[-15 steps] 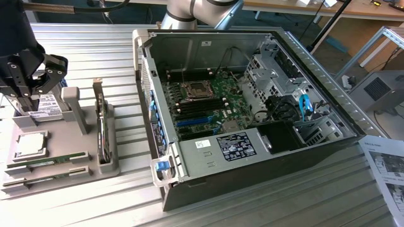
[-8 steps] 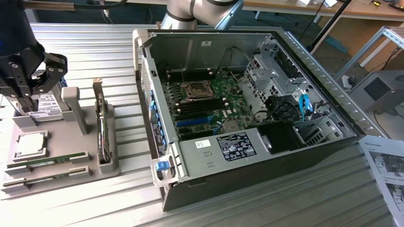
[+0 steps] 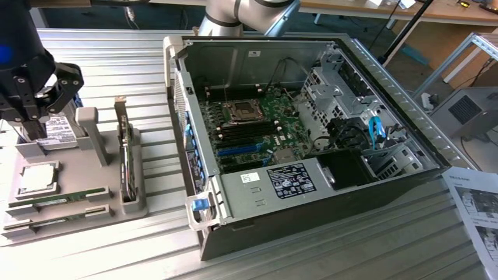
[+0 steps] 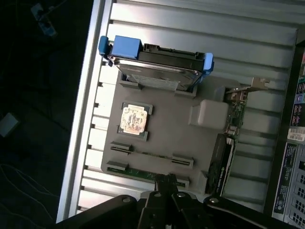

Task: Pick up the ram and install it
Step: 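Pick up the ram and move it above insertion slot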

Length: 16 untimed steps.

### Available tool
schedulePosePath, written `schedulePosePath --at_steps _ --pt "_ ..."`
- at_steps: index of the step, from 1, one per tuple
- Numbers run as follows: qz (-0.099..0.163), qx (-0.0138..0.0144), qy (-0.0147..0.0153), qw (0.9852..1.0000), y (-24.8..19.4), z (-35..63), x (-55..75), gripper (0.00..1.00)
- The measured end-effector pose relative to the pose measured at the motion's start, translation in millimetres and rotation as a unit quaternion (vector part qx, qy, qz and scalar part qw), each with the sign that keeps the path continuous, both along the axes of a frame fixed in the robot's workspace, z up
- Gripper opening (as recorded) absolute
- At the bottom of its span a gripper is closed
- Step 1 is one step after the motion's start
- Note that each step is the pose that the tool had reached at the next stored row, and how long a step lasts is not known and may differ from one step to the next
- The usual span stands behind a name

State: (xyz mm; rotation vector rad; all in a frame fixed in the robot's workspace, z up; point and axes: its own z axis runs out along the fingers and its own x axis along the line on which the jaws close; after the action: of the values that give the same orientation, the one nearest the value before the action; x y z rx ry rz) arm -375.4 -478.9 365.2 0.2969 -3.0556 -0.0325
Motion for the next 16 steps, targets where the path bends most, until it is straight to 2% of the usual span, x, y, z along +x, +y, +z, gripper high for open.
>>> schedulePosePath --at_steps 3,7,12,16 --pt "0.025 0.0 0.0 0.9997 0.0 -0.2 0.0 0.11" --pt "0.06 0.0 0.0 0.9982 0.0 -0.5 0.0 0.11" --pt "0.104 0.0 0.0 0.9946 0.0 -1.2 0.0 0.11" --pt "0.133 -0.0001 0.0001 0.9911 0.0 -1.6 0.0 0.11"
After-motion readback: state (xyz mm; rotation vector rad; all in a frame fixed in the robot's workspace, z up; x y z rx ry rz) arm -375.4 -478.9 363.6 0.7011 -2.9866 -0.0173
